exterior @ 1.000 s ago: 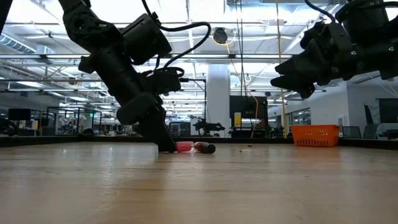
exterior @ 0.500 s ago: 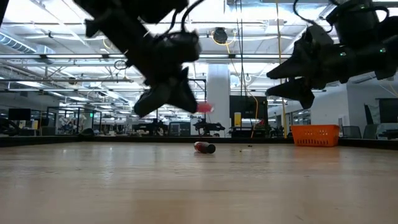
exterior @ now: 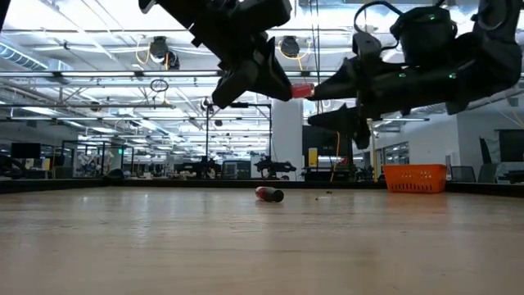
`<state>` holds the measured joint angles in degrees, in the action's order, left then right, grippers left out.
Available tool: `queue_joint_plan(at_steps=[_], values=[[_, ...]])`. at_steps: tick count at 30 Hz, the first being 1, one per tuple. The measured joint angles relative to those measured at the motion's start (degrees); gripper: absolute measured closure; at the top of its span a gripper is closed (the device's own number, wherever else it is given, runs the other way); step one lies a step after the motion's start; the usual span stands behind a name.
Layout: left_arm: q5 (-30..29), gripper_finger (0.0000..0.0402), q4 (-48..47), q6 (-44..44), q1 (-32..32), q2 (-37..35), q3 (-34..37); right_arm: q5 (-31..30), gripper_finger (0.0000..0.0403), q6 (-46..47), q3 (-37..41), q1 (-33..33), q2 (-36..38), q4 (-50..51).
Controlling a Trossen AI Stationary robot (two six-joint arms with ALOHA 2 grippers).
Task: Pick & Place Nail Polish
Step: Put the pink nail polish bottle into the orange basket
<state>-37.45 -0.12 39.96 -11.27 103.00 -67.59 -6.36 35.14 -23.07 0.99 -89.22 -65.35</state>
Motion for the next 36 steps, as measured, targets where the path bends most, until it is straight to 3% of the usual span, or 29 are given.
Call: queue_joint_plan(at_steps=[8, 16, 36], values=[[-0.35, 0.0364, -2.01, -1.44, -0.09, -0.22, 0.0, 0.92, 0.0177, -0.04, -4.94, -0.67, -6.88, -2.46], [-7.75, 0.0364, -4.81, -1.96, -1.2, -0.41, -0.02, 0.66, 0.0177, 1.07, -4.22, 0.56, -6.91, -1.98], [-8.09, 0.0364, -8.48, -7.85, -2.51, -0.41, 0.02, 1.04, 0.0177, 1.56, -4.24, -1.41, -6.84, -10.79]])
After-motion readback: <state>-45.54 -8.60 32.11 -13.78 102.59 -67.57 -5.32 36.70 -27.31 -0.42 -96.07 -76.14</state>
